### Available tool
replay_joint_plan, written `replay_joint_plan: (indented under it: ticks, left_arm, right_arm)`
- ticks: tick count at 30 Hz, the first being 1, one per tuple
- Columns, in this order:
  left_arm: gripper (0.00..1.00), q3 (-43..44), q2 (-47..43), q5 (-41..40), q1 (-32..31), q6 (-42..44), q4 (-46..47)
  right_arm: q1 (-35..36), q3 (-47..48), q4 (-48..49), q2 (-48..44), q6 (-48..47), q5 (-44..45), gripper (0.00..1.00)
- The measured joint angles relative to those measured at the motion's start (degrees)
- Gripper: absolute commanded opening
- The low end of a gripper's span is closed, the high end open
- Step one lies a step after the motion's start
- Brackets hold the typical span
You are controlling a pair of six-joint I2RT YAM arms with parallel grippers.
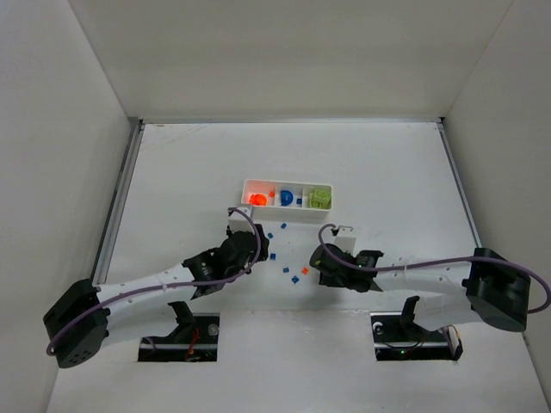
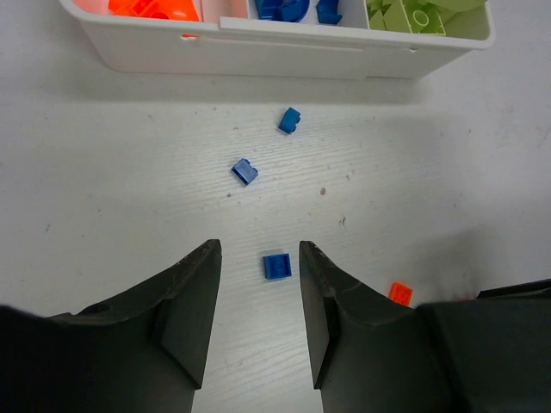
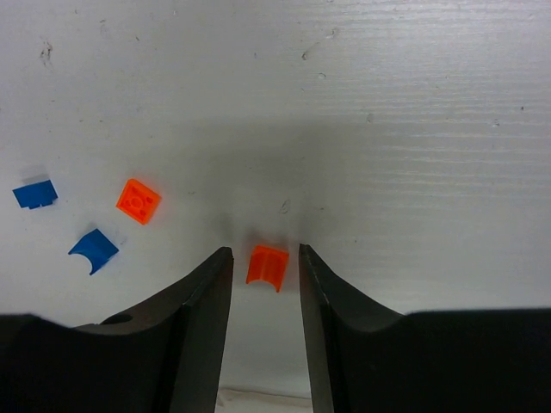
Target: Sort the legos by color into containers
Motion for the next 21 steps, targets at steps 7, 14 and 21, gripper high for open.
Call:
replay_joint_plan:
  ticks: [7,14,21]
  left_arm:
    - [0.40,-1.25,-2.69,0.00,1.38,-0.15,-0.07]
    - [0.41,-1.73,-4.26,0.17,2.62,-0.13,-0.17]
    - [0.42,-2.38,-8.46,0.24,5.31,-0.17,-0.94]
  right_arm:
    - [0.85,1.49,-0.59,2.23,0.85,0.46,0.30]
    - [1.70,2.49,-1.86,3.21,1.05,1.33,0.20]
    - [1.97,5.86,-4.13,1.18,-1.88,1.57,0.20]
